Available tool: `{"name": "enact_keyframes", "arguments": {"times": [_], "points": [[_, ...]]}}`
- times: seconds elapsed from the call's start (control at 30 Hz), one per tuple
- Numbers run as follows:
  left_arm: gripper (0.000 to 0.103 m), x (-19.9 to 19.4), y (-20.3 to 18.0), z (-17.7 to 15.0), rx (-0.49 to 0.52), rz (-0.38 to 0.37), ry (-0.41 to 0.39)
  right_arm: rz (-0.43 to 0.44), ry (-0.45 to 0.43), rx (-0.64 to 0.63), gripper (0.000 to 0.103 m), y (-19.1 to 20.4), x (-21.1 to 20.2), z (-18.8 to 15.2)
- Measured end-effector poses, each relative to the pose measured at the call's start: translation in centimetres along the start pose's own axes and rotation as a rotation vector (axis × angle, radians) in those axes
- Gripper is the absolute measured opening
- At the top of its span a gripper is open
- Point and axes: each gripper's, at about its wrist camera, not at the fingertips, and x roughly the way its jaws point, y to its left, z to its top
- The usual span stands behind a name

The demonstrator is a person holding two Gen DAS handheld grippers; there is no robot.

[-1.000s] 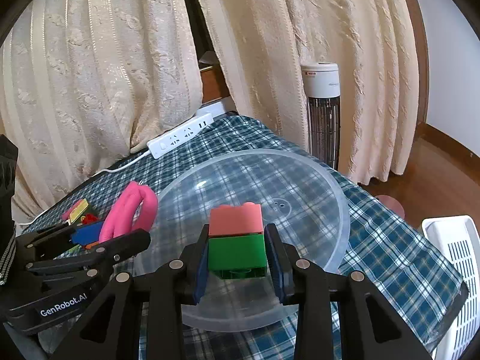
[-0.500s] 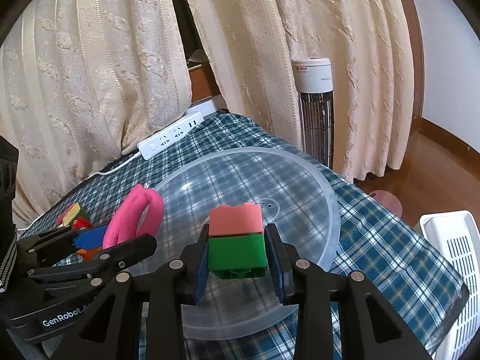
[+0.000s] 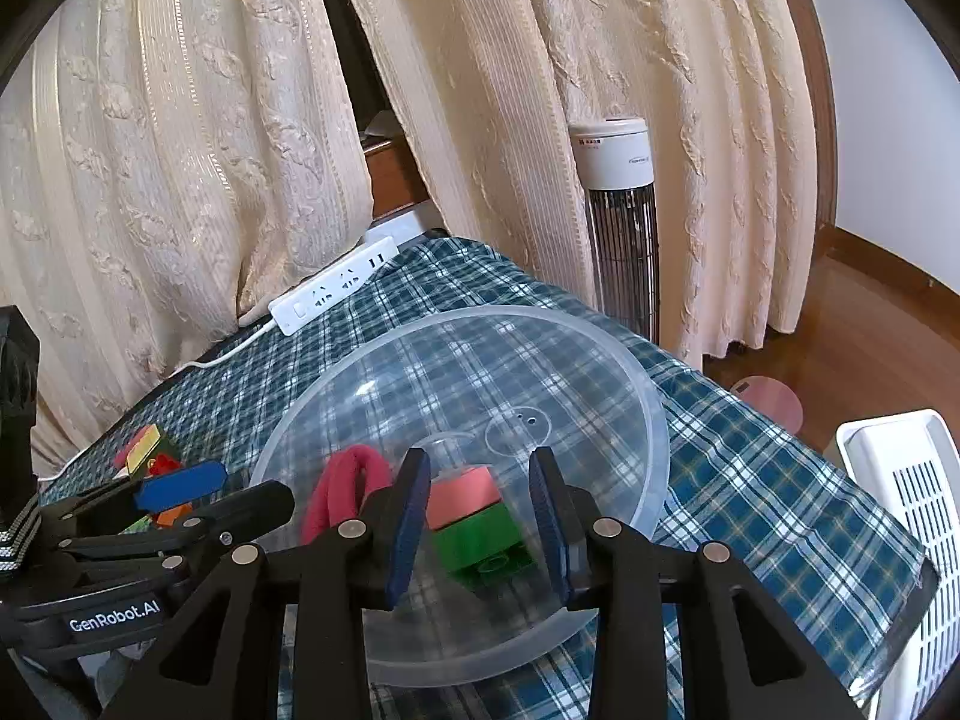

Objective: Organize objects
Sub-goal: 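Open the left gripper to drop the curler while the right gripper releases the block into the bowl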

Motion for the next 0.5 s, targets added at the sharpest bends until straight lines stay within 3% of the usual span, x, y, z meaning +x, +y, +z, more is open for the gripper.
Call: {"name": "enact_keyframes", "arguments": {"times": [0.5], "points": [[0.073,-2.0,2.4,-0.7,-0.102,0.013,-0.045,0.021,-0.017,-0.005,0.043,1.4,-0.9,-0.1]]}}
